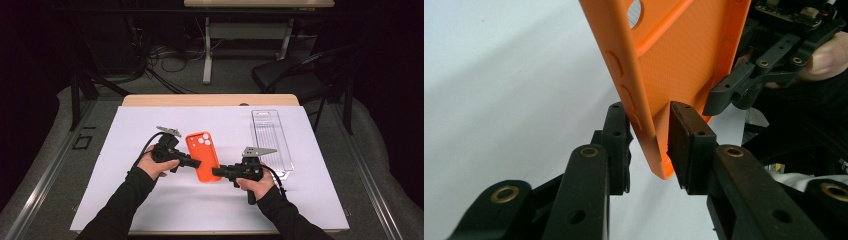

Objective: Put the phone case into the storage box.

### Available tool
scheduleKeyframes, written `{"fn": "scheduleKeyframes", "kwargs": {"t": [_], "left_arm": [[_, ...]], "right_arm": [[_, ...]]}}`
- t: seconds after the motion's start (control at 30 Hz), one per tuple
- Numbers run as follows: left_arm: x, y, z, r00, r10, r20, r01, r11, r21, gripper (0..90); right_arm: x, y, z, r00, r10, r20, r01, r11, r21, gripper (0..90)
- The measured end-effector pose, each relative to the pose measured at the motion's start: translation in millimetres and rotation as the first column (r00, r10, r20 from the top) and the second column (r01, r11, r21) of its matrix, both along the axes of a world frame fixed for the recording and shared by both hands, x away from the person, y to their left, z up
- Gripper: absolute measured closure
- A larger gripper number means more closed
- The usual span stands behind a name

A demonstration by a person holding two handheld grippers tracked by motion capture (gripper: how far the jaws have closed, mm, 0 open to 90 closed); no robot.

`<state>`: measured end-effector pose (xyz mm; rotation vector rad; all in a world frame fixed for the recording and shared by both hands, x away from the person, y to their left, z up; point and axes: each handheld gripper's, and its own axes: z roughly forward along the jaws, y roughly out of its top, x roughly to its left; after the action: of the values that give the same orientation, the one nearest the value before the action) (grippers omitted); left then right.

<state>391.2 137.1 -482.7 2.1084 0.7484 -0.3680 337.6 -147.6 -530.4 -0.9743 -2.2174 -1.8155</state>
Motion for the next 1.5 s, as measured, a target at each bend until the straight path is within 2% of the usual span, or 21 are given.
{"fn": "scheduleKeyframes", "kwargs": {"t": [0.77, 1.0, 1.5], "left_arm": [[4.1, 2.7, -2.1, 0.9998, -0.016, -0.015, 0.015, 0.9996, -0.022, 77.1], [4.2, 3.0, -2.0, 0.9997, -0.022, -0.007, 0.022, 0.9996, -0.017, 78.2], [7.5, 4.5, -4.5, 0.9988, -0.037, -0.030, 0.036, 0.9987, -0.034, 79.9]], "right_arm": [[3.0, -2.5, -1.8, 0.9998, 0.007, 0.018, -0.007, 1.000, 0.002, 80.6], [3.2, -2.5, -2.1, 0.9998, 0.006, 0.021, -0.005, 1.000, -0.005, 80.6], [3.5, -2.5, -2.4, 0.9994, 0.000, 0.033, 0.001, 1.000, -0.018, 80.6]]}}
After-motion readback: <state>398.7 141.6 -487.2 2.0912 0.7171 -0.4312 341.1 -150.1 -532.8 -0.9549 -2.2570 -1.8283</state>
